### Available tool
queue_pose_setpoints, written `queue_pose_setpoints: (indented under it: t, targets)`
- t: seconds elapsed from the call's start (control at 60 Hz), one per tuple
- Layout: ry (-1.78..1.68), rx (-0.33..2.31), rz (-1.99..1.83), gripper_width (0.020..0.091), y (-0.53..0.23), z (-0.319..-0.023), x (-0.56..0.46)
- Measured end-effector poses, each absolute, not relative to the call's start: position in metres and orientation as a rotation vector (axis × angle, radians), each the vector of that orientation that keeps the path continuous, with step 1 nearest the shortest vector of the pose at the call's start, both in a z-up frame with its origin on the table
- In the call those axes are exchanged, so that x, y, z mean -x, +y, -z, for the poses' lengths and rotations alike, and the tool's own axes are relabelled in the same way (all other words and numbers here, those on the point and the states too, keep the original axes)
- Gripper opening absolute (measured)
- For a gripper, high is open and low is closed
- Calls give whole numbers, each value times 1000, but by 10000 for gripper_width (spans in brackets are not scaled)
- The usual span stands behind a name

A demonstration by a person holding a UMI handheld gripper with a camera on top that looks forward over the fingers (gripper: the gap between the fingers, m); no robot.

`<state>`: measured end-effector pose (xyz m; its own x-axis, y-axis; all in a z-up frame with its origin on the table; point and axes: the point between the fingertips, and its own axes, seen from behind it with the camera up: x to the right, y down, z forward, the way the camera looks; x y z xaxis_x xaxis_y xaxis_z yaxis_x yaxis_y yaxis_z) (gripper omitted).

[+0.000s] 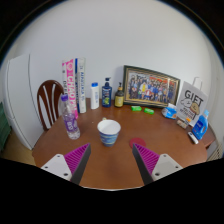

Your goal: Pour water

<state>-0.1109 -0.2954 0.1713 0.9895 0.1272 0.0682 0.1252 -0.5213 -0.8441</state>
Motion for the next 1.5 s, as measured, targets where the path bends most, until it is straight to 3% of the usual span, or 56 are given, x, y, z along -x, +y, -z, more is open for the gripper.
queue_pose_setpoints:
  t: [0.25,0.483,0.6,0.733,0.967,1.067,1.35,1.5]
  targets:
    - [-201,2054,-121,857,-246,-143,264]
    - [-156,1946,-102,846,-158,-114,321]
    - [-138,1913,-72,753,-126,-100,330]
    - [-116,1891,-21,509,-108,-89,327]
    - [-121,1871,-61,357,-111,-93,330]
    - [-73,1873,-161,359,-116,-106,337]
    - [513,1740,-893,359,-118,-195,329]
    - [870,1575,-1249,359,-110,-210,304]
